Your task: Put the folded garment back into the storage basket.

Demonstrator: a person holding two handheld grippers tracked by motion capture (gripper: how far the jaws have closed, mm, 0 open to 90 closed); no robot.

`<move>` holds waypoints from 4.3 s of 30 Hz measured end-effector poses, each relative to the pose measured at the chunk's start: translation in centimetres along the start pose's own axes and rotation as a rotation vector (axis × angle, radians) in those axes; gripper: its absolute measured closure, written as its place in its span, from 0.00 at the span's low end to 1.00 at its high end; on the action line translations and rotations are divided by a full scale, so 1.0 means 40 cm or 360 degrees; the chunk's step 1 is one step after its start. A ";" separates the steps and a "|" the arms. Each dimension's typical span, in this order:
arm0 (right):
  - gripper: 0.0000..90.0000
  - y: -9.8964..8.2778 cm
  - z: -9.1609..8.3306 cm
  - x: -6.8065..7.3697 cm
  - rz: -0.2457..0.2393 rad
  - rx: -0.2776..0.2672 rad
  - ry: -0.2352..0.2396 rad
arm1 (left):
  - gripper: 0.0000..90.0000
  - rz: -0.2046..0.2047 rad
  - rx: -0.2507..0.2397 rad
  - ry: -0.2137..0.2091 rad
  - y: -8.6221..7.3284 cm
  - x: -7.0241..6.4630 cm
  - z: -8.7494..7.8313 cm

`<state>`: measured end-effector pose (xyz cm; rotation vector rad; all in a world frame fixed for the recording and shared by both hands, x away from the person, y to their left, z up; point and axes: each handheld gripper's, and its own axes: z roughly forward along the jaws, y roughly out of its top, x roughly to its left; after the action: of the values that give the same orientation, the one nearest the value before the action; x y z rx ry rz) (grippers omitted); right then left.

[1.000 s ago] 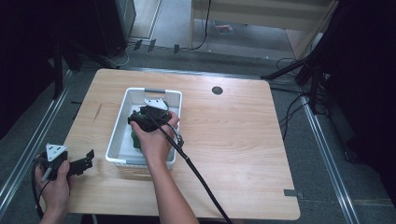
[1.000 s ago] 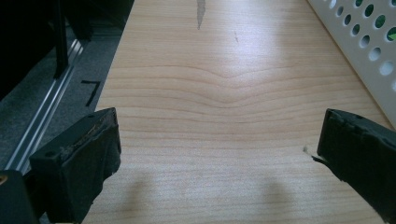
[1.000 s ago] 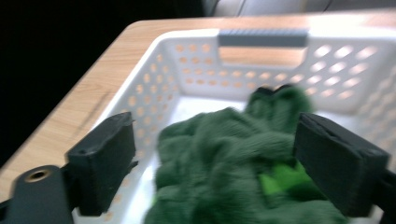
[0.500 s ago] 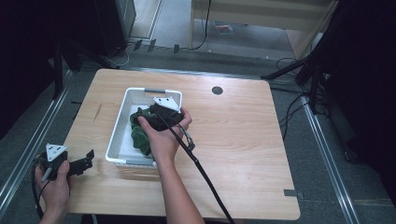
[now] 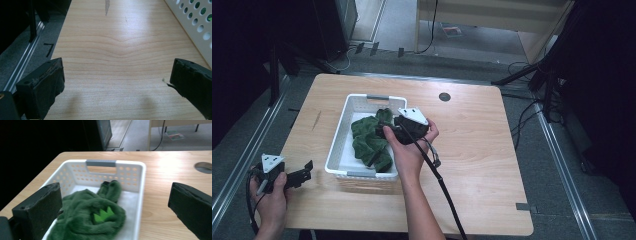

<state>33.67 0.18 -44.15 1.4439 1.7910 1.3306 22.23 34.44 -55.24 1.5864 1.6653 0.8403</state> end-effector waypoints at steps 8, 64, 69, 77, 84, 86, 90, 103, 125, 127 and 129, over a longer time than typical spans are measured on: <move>0.00 -0.014 -0.039 -0.076 0.0011 -0.0020 -0.0075 | 0.01 0.0007 0.0002 -0.0001 0.000 -0.001 0.000; 0.00 -0.147 -0.276 -0.479 0.0046 -0.0090 -0.0402 | 0.01 0.0032 0.0004 0.0004 0.000 -0.005 -0.001; 0.00 -0.172 -0.296 -0.512 0.0048 -0.0090 -0.0416 | 0.01 0.0033 0.0004 0.0005 0.000 -0.005 -0.001; 0.00 -0.218 -0.326 -0.575 0.0068 -0.0072 -0.0439 | 0.01 0.0037 0.0007 0.0004 0.000 -0.006 -0.001; 0.00 -0.260 -0.351 -0.623 0.0070 -0.0032 -0.0451 | 0.01 0.0038 0.0005 0.0007 0.000 -0.007 -0.001; 0.00 -0.274 -0.357 -0.637 0.0069 -0.0014 -0.0454 | 0.01 0.0040 0.0005 0.0007 0.000 -0.007 -0.001; 0.00 -0.291 -0.367 -0.660 0.0085 0.0001 -0.0473 | 0.01 0.0040 0.0005 0.0008 0.000 -0.007 -0.001; 0.00 -0.323 -0.405 -0.707 0.0085 0.0024 -0.0491 | 0.01 0.0045 0.0010 0.0009 0.000 -0.008 0.000; 0.01 -0.347 -0.452 -0.699 0.0043 -0.0167 -0.0419 | 0.01 0.0042 0.0015 0.0002 0.001 -0.007 0.002; 0.01 -0.347 -0.452 -0.698 0.0042 -0.0166 -0.0413 | 0.01 0.0042 0.0017 0.0002 0.001 -0.007 0.002; 0.01 -0.346 -0.450 -0.696 0.0040 -0.0156 -0.0415 | 0.01 0.0049 0.0019 0.0002 0.001 -0.006 0.001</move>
<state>21.60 -32.03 -54.58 1.5134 1.5249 1.1642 22.31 34.19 -55.22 1.6235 1.6539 0.8487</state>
